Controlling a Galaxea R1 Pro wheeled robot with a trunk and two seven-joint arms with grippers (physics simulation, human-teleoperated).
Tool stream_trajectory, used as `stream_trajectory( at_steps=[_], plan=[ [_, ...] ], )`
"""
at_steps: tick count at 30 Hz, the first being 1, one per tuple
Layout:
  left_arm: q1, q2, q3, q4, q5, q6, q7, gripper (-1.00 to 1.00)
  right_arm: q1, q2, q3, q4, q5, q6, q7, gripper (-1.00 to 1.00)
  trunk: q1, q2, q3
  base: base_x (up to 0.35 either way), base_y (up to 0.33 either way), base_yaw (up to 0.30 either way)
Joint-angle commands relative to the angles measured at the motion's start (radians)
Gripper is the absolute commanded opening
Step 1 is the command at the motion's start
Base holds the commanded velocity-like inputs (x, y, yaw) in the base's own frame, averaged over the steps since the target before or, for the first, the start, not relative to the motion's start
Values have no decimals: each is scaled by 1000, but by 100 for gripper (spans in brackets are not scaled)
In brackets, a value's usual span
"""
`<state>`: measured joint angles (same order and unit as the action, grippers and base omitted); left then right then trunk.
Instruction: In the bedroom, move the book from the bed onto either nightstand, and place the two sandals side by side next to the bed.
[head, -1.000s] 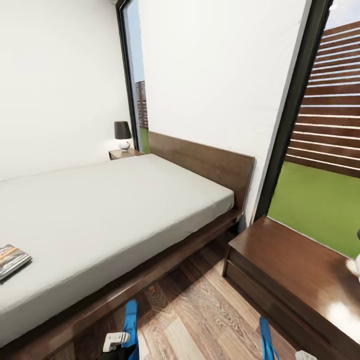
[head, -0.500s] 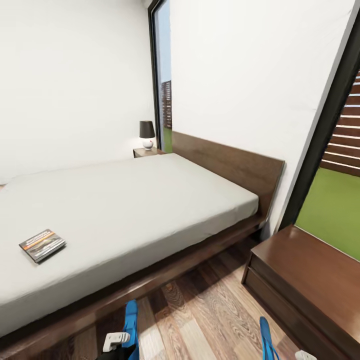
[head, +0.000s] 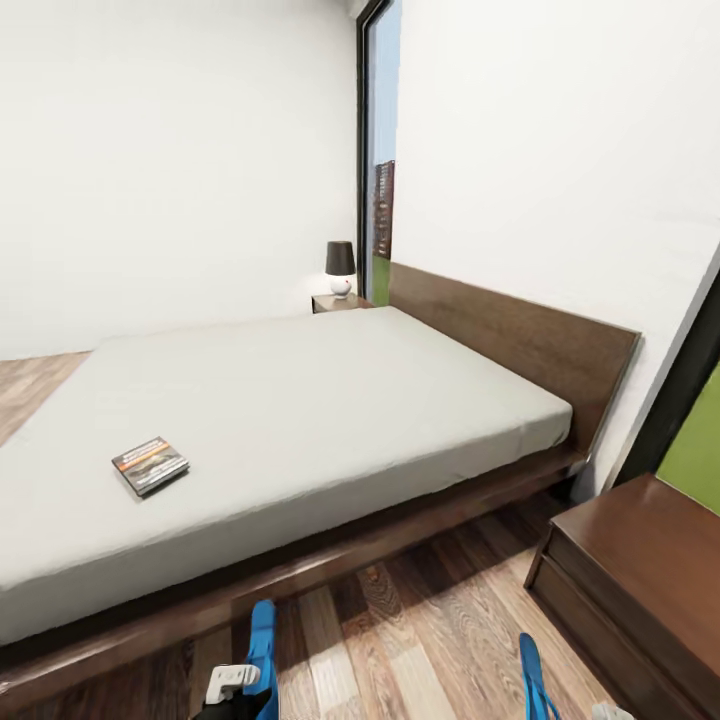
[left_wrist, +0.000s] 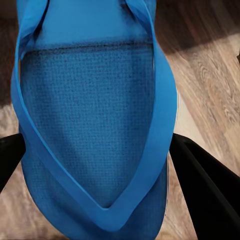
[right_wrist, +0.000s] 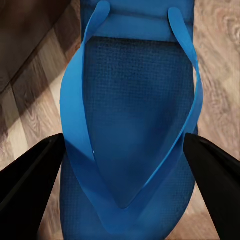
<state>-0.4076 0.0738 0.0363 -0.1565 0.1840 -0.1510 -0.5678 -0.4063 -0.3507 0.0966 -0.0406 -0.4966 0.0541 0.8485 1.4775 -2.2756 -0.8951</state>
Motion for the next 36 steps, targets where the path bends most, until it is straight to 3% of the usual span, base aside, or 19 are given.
stream_trajectory(
  at_steps=[1,36],
  plan=[
    [-1,0,4,2,3,-1,-5,-100,0,-1,6,-1,-11,6,3,-100,0,0,-1,0,0,294],
    [-1,0,5,2,3,-1,-6,-100,0,-1,6,-1,-11,6,3,-100,0,0,-1,0,0,294]
  ],
)
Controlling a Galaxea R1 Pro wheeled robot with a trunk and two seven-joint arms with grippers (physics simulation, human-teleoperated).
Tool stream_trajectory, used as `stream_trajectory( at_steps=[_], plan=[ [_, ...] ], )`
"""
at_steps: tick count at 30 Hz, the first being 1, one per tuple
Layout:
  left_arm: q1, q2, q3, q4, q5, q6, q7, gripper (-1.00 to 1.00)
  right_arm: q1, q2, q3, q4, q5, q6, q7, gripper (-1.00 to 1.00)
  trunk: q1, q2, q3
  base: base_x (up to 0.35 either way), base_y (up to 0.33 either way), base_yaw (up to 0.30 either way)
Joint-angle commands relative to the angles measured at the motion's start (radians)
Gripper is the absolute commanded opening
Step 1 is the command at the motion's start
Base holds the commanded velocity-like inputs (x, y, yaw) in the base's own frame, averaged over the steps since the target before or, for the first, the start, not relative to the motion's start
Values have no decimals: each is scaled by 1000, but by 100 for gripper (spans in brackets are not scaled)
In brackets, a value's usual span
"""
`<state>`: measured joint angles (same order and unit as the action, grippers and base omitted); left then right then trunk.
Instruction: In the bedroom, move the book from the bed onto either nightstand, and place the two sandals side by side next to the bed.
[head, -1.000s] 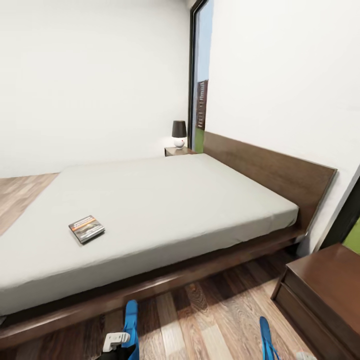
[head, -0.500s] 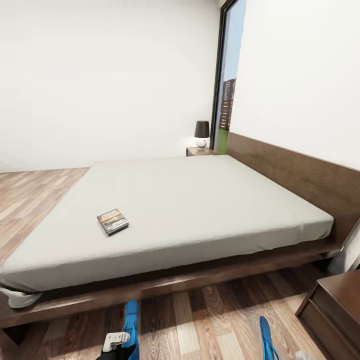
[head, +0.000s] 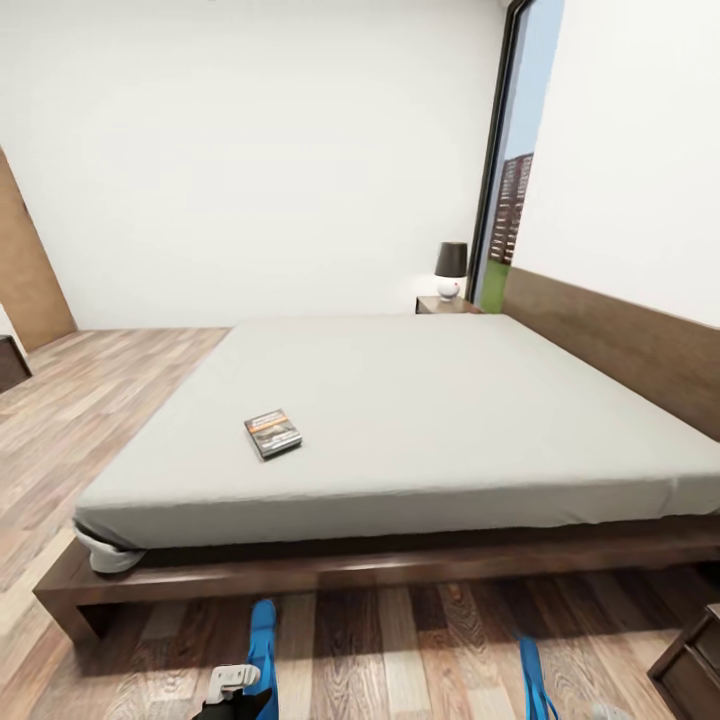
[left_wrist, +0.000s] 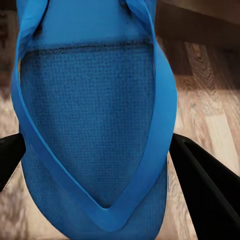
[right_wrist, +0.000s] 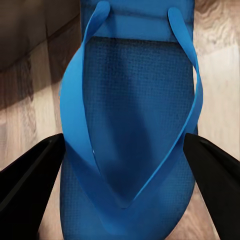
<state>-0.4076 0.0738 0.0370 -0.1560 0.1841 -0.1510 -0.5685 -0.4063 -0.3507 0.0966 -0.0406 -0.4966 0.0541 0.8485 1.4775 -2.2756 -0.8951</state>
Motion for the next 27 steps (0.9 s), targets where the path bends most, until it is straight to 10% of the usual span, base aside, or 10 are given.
stream_trajectory(
  at_steps=[1,27],
  plan=[
    [-1,0,4,2,3,-1,-5,-100,0,-1,6,-1,-11,6,3,-100,0,0,-1,0,0,294],
    [-1,0,4,1,3,-1,-5,-100,0,-1,6,-1,-11,6,4,-100,0,0,-1,0,0,118]
  ],
)
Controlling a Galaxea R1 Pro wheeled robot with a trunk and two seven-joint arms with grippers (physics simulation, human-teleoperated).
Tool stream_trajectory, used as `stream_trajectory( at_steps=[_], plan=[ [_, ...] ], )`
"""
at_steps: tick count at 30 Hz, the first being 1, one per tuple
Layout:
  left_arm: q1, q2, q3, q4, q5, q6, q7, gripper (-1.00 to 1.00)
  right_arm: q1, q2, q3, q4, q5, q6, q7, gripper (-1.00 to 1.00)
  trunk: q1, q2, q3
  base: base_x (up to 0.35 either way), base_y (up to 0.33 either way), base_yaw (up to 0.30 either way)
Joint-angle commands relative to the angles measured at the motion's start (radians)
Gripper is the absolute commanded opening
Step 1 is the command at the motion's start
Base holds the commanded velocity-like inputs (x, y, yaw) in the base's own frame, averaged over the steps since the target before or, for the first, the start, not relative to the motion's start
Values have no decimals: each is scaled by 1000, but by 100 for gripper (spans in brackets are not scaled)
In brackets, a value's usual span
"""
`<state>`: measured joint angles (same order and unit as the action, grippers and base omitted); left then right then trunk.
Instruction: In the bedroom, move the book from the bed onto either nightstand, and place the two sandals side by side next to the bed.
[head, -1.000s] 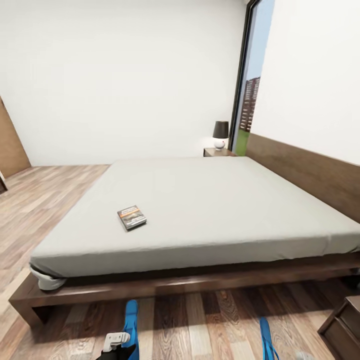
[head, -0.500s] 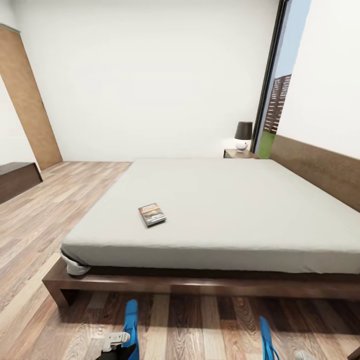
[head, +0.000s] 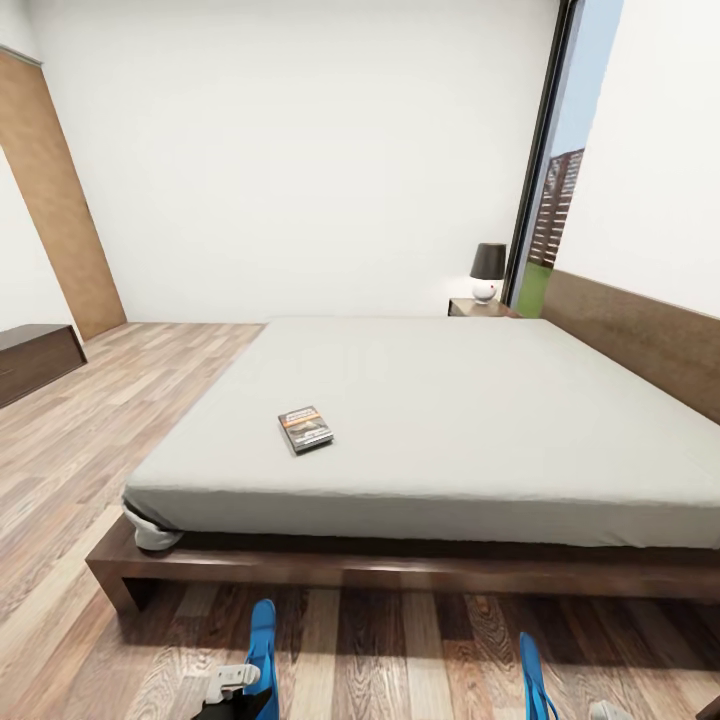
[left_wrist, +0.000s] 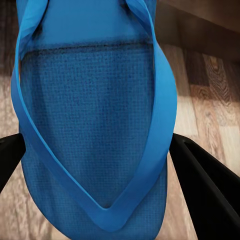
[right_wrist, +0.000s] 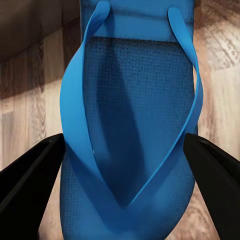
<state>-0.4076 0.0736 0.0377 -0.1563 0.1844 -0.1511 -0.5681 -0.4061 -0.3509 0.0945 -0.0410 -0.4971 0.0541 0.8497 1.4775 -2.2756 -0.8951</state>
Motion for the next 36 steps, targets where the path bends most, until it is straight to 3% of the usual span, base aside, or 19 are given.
stream_trajectory(
  at_steps=[1,13,19,23,24,26,27,29,30,32,34,36],
  plan=[
    [-1,0,4,1,3,-1,-5,-100,0,0,8,0,-11,6,3,-100,0,0,-1,0,0,0],
    [-1,8,8,1,4,-2,13,-100,0,-1,7,0,-11,6,5,-100,0,0,-1,0,0,0],
    [-1,8,9,0,4,-2,93,-100,0,-2,5,0,-12,4,6,-100,0,0,-1,0,0,0],
    [-4,5,10,-11,2,8,242,-100,0,-3,5,0,-13,5,7,-100,0,0,-1,0,0,0],
    [-9,3,9,-18,1,31,311,-100,0,-3,5,0,-13,5,7,-100,0,0,-1,0,0,0],
    [-13,2,9,-60,0,109,388,-100,0,-3,5,-1,-14,6,8,-100,0,0,-1,0,0,0],
    [-14,1,8,-128,-1,193,429,-100,0,-3,5,-1,-14,6,8,-100,0,0,-1,0,0,0],
    [-15,2,7,-227,-2,312,473,-100,0,-3,5,-1,-14,6,8,-100,0,0,-1,0,0,0],
    [-15,3,7,-248,-2,339,484,-100,0,-3,5,-1,-14,6,8,-100,0,0,-1,0,0,0],
    [-17,5,6,-335,-4,455,556,-100,0,-3,5,-1,-14,6,8,-100,0,0,-1,0,0,0],
    [-17,6,6,-381,-12,510,638,-100,0,-3,5,-1,-14,6,8,-100,0,0,-1,0,0,0],
    [-18,7,5,-399,-49,535,707,-100,0,-3,5,-1,-14,6,8,-100,0,0,-1,0,0,0]
  ],
)
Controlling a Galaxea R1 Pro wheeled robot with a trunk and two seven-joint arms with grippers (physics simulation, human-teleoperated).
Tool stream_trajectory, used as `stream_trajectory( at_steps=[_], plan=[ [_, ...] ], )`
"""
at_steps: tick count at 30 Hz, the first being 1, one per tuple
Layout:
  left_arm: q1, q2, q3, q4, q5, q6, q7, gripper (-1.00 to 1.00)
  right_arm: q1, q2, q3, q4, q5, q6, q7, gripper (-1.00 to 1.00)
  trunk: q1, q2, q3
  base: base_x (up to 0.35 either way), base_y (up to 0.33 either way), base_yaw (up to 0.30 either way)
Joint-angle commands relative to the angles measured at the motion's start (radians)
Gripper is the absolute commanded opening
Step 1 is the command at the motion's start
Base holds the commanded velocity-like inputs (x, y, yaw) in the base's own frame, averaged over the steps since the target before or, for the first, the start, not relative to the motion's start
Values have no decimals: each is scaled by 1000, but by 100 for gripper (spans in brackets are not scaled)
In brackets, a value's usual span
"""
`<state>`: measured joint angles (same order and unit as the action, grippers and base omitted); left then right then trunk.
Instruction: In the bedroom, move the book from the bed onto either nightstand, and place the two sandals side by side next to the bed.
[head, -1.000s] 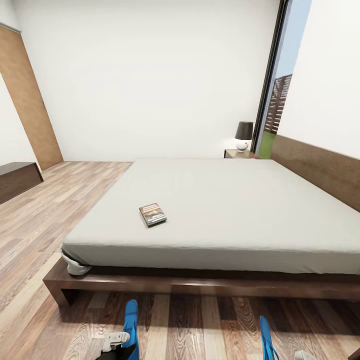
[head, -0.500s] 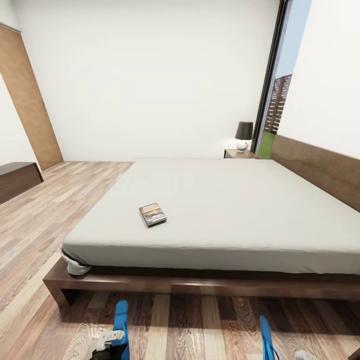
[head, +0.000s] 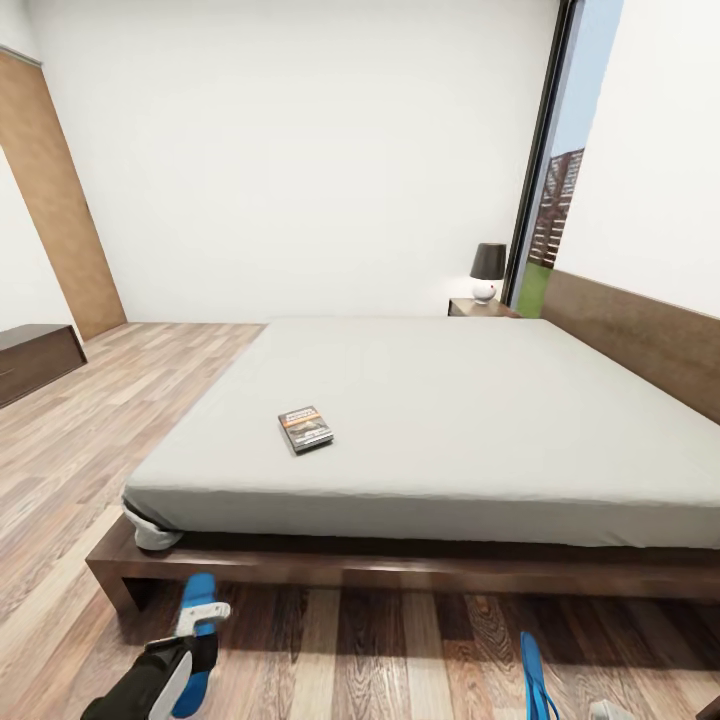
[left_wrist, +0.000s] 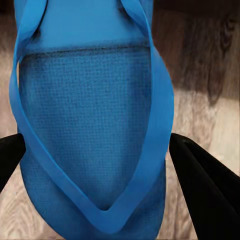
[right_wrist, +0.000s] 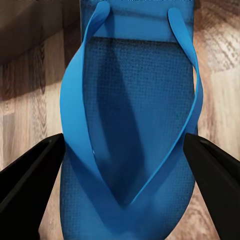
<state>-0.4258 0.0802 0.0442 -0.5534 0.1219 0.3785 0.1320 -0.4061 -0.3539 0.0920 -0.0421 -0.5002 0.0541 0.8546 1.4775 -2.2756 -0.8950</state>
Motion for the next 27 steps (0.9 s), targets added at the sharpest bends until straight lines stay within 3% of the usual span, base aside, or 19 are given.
stream_trajectory(
  at_steps=[1,2,4,7,9,13,18,27],
  plan=[
    [0,0,-2,-4,-16,10,27,-100,0,0,8,-1,-11,6,3,-100,0,0,-1,0,0,0],
    [0,-3,-5,-3,-63,13,44,-100,0,0,8,-1,-11,6,4,-100,0,0,-1,0,0,0],
    [0,-4,-7,19,-116,6,51,-100,0,0,8,-1,-11,6,3,-100,0,0,-1,0,0,0],
    [1,-2,-7,96,-150,-62,52,-100,0,0,8,-1,-11,6,3,-100,0,0,-1,0,0,0],
    [1,2,-6,129,-157,-128,52,-100,0,0,8,-1,-11,6,3,-100,0,0,-1,0,0,0],
    [1,10,-6,149,-158,-192,52,-100,0,0,8,-1,-11,6,3,-100,0,0,-1,0,0,0],
    [5,10,-6,154,-156,-209,53,-100,0,0,8,-1,-11,6,3,-100,0,0,-1,0,0,0],
    [11,2,-7,155,-156,-215,54,-100,0,-2,8,-1,-11,7,3,-100,34,-63,-29,0,0,0]
  ],
)
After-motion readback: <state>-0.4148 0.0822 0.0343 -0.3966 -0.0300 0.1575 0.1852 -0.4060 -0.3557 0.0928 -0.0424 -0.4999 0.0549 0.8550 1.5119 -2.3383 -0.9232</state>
